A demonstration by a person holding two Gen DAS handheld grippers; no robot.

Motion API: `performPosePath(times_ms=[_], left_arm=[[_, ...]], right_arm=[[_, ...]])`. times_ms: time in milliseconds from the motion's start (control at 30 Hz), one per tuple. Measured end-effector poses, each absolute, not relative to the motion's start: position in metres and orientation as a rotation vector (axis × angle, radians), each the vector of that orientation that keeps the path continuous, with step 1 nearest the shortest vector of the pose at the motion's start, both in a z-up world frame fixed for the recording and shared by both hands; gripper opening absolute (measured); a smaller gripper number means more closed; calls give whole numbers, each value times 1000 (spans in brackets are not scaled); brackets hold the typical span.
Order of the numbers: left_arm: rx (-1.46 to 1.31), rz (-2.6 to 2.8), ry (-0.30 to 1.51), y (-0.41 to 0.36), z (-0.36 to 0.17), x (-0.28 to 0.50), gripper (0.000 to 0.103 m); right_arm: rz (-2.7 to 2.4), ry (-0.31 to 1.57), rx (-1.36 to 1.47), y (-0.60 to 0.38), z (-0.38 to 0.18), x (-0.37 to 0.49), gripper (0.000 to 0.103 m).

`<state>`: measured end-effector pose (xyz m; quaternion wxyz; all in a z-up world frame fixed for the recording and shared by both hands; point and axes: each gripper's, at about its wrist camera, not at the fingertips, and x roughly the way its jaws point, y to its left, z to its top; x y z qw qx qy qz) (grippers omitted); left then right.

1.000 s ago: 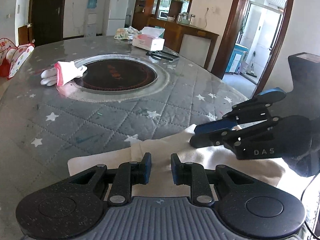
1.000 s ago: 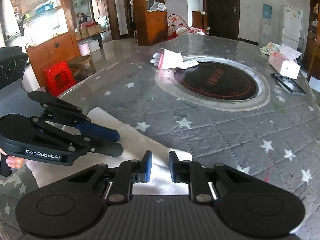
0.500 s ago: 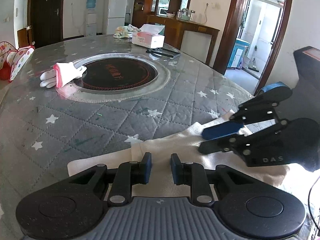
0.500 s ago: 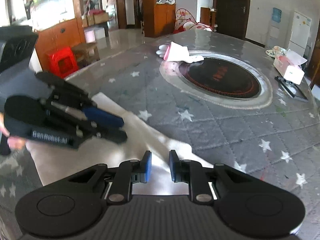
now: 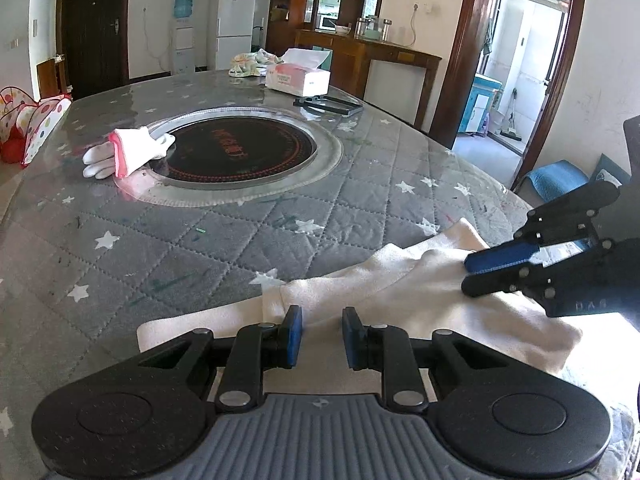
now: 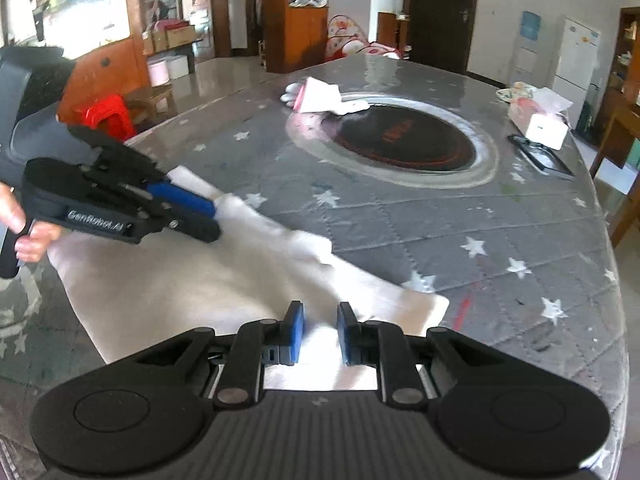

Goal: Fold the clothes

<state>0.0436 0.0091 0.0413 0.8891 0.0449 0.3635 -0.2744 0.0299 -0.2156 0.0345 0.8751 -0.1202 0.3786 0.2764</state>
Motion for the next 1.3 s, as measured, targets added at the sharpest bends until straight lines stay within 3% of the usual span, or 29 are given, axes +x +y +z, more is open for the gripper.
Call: performPosePath(times_ms=[867,1300], left_arm=[[102,-647,751,-30,34,37,25],[82,-641,692,2,54,-26,25]], right_arm=[[548,798,-211,-206,25,65,17],[681,769,-281,-217,54,-6,16]])
